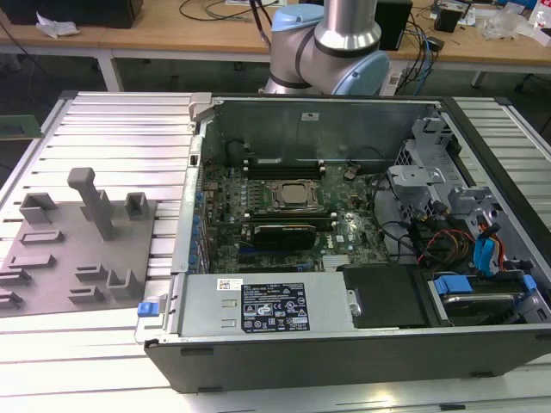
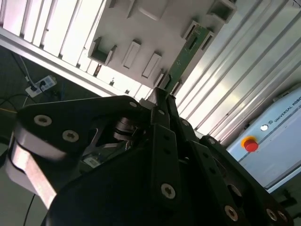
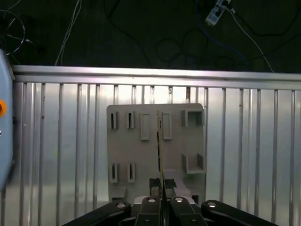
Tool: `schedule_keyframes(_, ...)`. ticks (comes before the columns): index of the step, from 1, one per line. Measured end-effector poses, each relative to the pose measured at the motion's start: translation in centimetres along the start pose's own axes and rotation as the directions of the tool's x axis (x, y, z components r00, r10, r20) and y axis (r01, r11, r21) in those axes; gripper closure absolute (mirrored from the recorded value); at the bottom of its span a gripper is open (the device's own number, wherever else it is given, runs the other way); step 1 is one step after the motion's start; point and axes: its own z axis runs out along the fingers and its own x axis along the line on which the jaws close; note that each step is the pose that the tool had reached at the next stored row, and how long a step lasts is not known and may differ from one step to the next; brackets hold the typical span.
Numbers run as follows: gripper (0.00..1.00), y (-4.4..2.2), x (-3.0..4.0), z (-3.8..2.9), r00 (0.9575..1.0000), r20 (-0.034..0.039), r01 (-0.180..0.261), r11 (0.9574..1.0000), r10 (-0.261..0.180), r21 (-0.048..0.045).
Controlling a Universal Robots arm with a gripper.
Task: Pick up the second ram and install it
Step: 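Pick up the second ram and move it above second insertion slot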
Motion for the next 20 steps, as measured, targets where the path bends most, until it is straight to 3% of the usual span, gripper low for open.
schedule_keyframes(10,0.86,0.03,-0.71,-2.33,1.0,0.0,0.0,1.0,0.0,0.0)
schedule_keyframes(12,0.86,0.04,-0.99,-3.19,1.0,0.0,0.0,1.0,0.0,0.0)
schedule_keyframes(15,0.86,0.02,-1.13,-3.55,1.0,0.0019,0.0,1.0,0.0,0.0001)
schedule_keyframes(17,0.86,-0.22,-1.15,-3.57,1.0,0.0033,0.0,1.0,0.0,-0.0055)
schedule_keyframes(20,0.86,-0.22,-1.15,-3.57,1.0,0.0033,0.0,1.0,0.0,-0.0058)
